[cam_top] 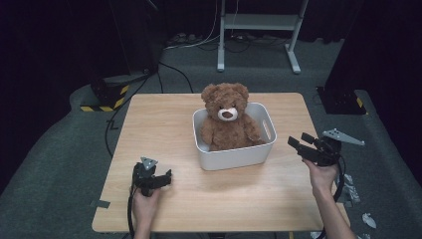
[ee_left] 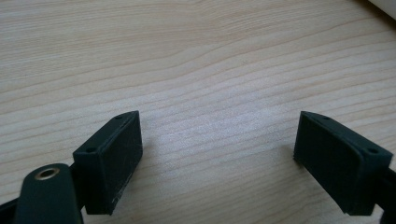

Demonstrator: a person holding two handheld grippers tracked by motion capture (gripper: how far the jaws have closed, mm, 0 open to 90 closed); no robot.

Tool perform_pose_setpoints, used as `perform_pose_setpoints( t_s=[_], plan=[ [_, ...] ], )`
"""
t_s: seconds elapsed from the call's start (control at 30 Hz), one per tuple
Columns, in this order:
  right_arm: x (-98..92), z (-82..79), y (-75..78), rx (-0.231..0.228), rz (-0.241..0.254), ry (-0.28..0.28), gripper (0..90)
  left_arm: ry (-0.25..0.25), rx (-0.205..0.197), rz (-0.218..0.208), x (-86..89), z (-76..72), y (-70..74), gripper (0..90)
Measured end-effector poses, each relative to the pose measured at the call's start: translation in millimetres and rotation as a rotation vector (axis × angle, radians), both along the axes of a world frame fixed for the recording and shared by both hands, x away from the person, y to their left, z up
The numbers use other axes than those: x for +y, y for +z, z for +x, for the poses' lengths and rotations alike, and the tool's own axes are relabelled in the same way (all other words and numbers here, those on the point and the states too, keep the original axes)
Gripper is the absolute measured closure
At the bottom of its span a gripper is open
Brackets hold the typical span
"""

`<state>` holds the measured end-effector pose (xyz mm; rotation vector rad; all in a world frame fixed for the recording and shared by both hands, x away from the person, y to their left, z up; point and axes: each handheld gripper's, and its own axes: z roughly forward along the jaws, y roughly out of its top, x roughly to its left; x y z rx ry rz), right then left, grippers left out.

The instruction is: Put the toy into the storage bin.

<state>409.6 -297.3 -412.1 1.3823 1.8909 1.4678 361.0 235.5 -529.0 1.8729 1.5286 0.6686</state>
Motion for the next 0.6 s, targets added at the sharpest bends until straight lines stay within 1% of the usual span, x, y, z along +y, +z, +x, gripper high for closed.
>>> perform_pose_setpoints(
  t_s=[0.6],
  plan=[
    [-0.7, -3.5, -15.0, 0.026, -0.008, -0.009, 32.0, -0.001, -0.001, 0.000, 0.0, 0.1, 0.0, 15.3]
  ],
)
